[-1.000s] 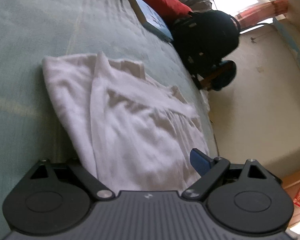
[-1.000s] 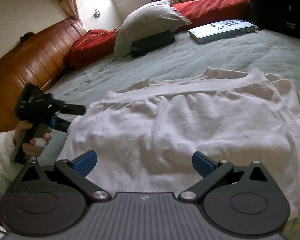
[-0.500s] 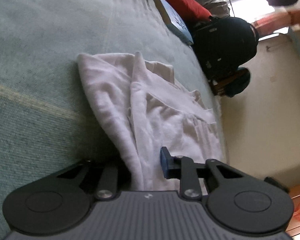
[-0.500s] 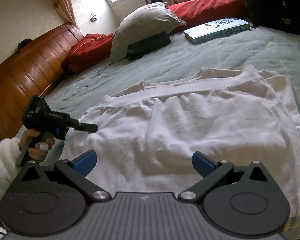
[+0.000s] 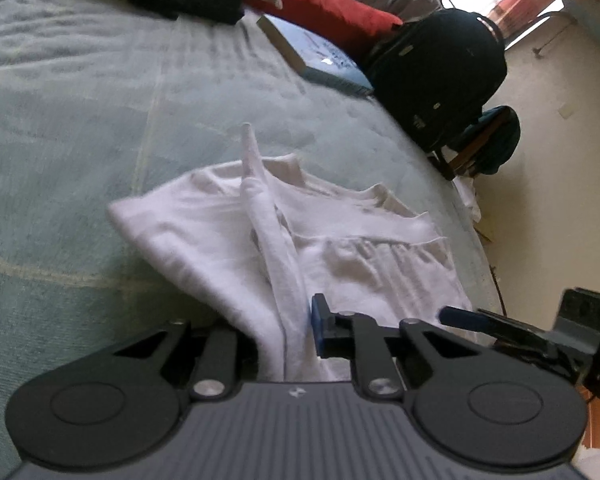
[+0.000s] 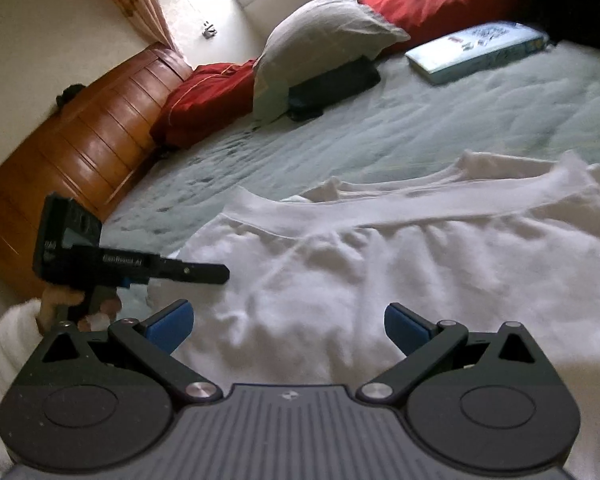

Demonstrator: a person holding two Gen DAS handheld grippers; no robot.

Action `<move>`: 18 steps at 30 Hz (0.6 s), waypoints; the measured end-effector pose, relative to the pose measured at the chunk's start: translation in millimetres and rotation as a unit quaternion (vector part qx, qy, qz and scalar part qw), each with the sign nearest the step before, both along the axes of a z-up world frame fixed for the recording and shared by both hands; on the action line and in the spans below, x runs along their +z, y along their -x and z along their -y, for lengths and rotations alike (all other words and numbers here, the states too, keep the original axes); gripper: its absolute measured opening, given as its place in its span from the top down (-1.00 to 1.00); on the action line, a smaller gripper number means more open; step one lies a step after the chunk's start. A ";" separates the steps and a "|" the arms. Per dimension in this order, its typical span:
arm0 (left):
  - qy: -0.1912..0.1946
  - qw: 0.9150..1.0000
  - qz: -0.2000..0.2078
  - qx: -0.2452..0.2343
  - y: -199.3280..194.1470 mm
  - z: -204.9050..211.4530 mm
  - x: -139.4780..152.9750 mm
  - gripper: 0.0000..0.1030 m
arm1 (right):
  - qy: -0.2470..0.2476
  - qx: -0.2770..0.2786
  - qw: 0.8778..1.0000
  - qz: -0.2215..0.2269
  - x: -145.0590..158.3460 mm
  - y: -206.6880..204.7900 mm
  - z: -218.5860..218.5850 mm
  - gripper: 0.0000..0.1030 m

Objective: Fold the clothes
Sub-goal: 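Close the left gripper on the shirt side edge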

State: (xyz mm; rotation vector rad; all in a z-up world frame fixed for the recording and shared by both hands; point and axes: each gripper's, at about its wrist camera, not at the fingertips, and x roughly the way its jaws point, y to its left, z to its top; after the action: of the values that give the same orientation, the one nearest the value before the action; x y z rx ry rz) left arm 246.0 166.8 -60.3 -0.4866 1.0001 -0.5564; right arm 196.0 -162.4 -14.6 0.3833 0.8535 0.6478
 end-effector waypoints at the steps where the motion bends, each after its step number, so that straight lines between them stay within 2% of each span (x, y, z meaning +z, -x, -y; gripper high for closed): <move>1: 0.000 1.000 0.000 0.000 0.0 0.9 0.8 0.71 | -0.004 -0.002 1.000 -0.005 -0.8 -4.9 -3.4 -1.00; 11: 0.012 1.000 -0.008 0.005 -1.2 -2.0 -0.1 0.71 | -0.045 -0.041 0.995 -0.083 -25.4 -69.6 -20.5 -1.00; 18: 0.018 1.000 -0.010 0.001 -4.1 -3.0 -2.5 0.72 | -0.022 -0.078 0.994 -0.074 -40.6 -106.8 -28.5 -1.00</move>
State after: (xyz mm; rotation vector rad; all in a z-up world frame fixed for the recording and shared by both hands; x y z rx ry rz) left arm 250.1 169.8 -62.8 -0.5269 1.0094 -0.5694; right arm 302.8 -133.9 -55.2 0.5372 0.9404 0.4992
